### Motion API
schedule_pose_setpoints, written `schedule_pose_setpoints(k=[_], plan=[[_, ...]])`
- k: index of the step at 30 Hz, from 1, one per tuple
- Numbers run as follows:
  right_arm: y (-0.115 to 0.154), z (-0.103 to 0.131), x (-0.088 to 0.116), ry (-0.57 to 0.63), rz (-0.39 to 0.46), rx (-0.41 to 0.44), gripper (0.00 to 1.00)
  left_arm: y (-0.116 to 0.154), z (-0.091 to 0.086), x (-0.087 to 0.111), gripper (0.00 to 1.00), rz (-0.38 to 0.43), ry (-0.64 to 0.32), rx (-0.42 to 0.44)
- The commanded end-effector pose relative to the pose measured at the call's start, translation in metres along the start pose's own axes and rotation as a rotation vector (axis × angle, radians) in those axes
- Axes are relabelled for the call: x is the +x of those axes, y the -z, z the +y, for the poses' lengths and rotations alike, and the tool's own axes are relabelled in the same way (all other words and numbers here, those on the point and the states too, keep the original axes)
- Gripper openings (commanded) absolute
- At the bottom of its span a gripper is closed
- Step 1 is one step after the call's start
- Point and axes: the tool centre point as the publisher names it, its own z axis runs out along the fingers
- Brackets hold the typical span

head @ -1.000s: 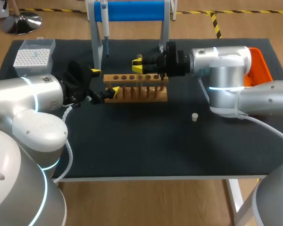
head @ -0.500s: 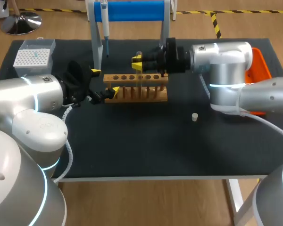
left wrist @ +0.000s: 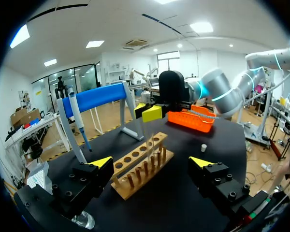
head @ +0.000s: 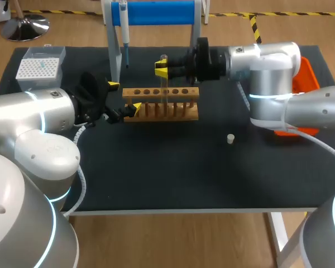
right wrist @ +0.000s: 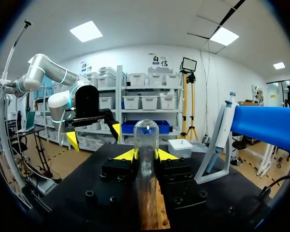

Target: Invert the test tube, pick up the pipette, mount the tip to pipette, aspirate from beaker and dispense into the tube, eject the tip, return the pipette, and cap with the stopper.

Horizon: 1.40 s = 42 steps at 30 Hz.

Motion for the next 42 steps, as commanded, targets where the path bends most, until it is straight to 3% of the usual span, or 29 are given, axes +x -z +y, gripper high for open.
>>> schedule_pose_setpoints(k=[1,20,42], plan=[[0.005,0.011,0.002,0.005,-0.006,0.007,0.00,0.001,0.001,-0.001,1.00,0.004,0.000,0.004],[0.020,0.041,0.016,0.030,-0.027,0.005,0.00,0.001,0.001,-0.001,1.00,0.004,0.000,0.004],[0.020,0.041,0.016,0.030,-0.027,0.005,0.00,0.001,0.001,-0.001,1.00,0.004,0.000,0.004]])
